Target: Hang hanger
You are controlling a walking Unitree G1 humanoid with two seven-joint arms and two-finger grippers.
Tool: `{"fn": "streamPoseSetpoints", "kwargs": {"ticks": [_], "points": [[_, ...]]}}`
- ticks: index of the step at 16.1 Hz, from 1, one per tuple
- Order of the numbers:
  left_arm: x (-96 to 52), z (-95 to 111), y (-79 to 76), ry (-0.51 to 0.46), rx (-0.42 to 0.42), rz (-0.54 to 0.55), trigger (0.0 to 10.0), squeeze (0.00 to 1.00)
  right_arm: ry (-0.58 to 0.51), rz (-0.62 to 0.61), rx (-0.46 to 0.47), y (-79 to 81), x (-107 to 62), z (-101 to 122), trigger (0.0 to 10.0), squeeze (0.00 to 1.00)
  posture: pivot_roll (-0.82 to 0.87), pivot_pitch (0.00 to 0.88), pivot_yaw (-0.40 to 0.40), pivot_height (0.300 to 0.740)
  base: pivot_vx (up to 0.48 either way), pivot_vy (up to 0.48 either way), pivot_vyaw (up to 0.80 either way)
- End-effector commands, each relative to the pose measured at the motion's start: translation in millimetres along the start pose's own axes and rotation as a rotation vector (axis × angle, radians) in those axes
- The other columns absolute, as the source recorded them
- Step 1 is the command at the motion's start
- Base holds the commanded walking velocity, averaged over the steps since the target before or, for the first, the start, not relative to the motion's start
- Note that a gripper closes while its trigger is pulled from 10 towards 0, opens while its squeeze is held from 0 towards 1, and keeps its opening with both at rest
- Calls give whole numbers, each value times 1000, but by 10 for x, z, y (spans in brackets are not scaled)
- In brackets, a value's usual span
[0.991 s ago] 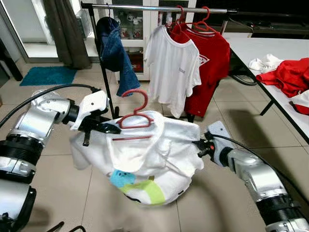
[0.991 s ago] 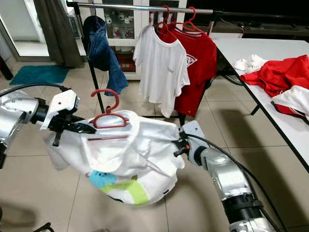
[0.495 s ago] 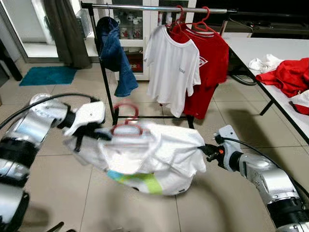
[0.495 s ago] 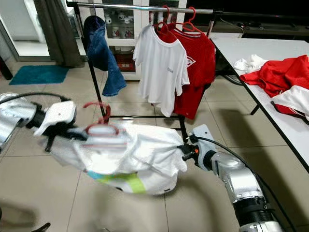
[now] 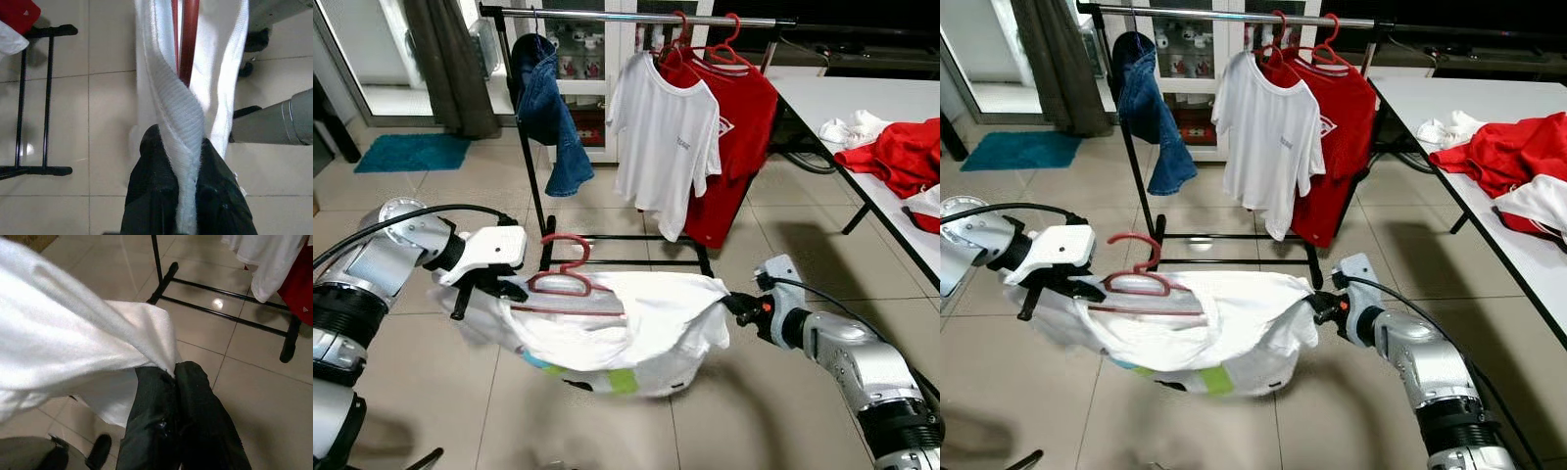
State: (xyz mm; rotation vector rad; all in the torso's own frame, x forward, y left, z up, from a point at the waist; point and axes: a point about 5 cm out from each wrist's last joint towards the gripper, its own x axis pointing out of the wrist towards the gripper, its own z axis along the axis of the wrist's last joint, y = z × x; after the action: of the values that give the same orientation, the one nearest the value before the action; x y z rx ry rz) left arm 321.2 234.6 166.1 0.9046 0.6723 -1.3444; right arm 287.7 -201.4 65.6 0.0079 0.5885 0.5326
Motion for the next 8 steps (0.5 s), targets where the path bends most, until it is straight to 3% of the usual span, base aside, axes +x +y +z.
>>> {"fn": "streamPoseSetpoints", "kwargs": {"ticks": [1,3,4,5,6,8], "points": [[-80,-72,-23,80,6,-3,0,0,-7,-58,17,-130,-68,37,0,0,-110,0,-12,740,0,0,0],[-60,-22,-6,32,5,6,0,0,24,-57,11,-123,-58,-15,0,0,-111,0,-10,740,0,0,0],[-48,32,-1,-25,-4,-4,0,0,63,-81,-10,-122,-46,-65,10000,0,-111,0,-9,740,0,0,0],[-44,104,-1,-103,-25,-17,0,0,89,-71,-23,-93,-31,-109,10000,0,-112,0,-7,740,0,0,0],[-47,147,2,-151,-38,-23,0,0,95,-66,-25,-76,-26,-121,10000,1000,-112,0,-7,740,0,0,0],[-69,180,4,-205,-61,-33,0,0,20,-113,-5,-100,-24,-31,10000,1000,-115,0,-1,740,0,0,0]]}}
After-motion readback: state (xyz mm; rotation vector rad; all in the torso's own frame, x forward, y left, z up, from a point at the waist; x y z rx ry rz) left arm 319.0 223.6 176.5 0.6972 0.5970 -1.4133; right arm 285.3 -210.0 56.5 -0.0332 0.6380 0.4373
